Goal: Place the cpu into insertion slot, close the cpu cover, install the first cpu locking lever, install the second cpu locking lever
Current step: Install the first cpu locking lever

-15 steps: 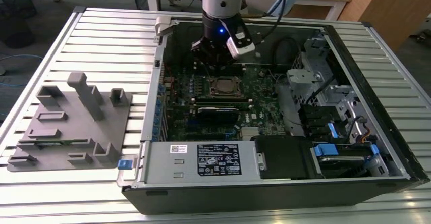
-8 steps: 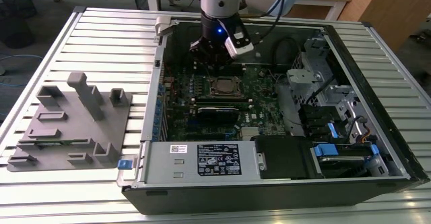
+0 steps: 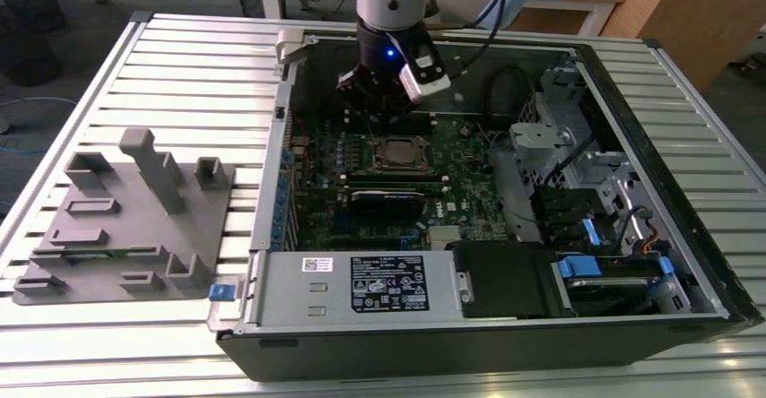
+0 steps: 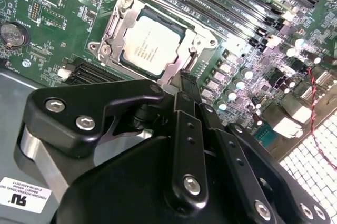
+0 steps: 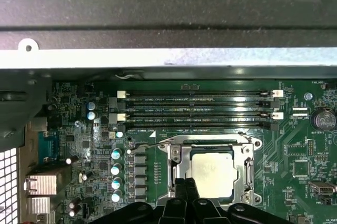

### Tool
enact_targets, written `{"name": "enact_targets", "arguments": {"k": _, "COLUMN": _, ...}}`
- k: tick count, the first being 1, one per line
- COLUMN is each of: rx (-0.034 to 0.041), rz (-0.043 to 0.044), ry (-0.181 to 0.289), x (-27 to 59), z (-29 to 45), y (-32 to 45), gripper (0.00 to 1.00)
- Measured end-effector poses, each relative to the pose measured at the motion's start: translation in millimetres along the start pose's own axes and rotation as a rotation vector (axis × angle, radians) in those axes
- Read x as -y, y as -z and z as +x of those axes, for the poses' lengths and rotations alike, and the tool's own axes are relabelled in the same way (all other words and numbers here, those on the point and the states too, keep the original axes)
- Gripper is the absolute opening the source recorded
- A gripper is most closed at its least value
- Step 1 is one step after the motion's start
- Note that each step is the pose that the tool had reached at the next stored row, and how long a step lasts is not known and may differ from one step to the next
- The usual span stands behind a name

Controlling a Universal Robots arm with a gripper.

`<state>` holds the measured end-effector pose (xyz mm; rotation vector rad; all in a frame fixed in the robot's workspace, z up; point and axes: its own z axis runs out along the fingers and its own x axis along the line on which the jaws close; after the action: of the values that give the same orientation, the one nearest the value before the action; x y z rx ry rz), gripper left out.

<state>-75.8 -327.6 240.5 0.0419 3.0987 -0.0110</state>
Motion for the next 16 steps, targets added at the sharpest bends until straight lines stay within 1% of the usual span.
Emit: {"name": "enact_targets", "arguments": {"k": 16, "rx": 0.0, "rz": 0.0, "ry": 0.0, "x": 0.0, "z": -0.2, "y": 4.0, "gripper": 0.11}}
